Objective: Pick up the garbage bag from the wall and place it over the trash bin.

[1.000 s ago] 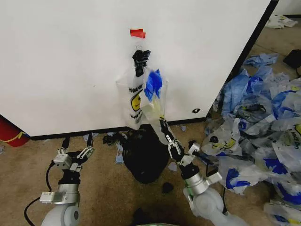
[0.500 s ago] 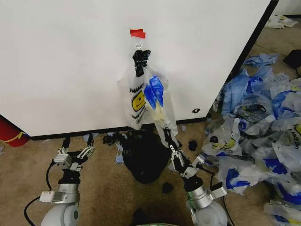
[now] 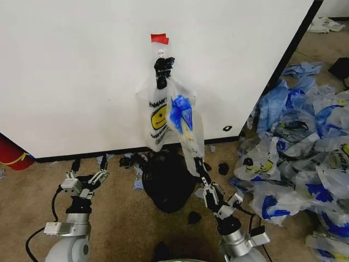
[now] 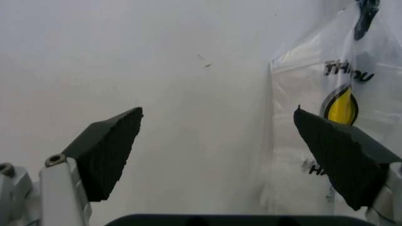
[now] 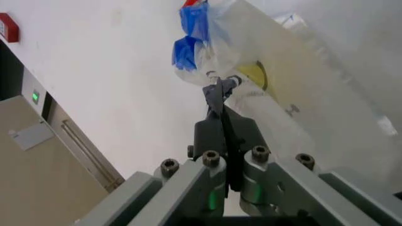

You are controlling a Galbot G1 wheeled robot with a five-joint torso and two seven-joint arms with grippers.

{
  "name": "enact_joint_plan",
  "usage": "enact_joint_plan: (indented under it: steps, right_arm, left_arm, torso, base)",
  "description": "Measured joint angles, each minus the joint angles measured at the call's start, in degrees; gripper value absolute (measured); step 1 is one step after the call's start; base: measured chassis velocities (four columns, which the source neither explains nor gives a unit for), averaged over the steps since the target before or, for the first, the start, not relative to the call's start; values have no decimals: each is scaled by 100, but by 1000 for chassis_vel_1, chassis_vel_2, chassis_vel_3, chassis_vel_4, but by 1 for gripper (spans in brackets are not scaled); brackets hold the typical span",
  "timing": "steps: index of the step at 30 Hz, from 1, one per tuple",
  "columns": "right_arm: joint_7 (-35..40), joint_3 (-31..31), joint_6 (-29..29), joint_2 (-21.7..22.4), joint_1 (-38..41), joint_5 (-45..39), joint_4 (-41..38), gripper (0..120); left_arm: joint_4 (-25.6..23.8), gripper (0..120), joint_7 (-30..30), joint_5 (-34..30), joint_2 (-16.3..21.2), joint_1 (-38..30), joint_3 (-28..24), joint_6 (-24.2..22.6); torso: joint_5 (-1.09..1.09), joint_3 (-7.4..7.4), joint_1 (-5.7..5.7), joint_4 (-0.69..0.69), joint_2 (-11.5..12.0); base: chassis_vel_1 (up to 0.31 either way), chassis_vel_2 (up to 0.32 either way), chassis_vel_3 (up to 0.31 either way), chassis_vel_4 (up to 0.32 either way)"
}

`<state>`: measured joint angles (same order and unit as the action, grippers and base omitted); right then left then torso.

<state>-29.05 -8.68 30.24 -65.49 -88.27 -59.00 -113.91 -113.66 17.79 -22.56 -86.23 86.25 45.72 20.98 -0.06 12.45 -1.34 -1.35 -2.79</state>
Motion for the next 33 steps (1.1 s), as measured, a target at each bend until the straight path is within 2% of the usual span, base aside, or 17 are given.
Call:
enact_joint_plan:
  steps: [33]
  right_arm:
    - [-700, -235, 662, -438, -1003, 165, 226, 0]
  left_arm:
    - [67, 93, -10, -54, 37, 88, 15, 145]
  torso:
    - [0, 0, 0, 0, 0]
  base:
    - [0, 0, 0, 0]
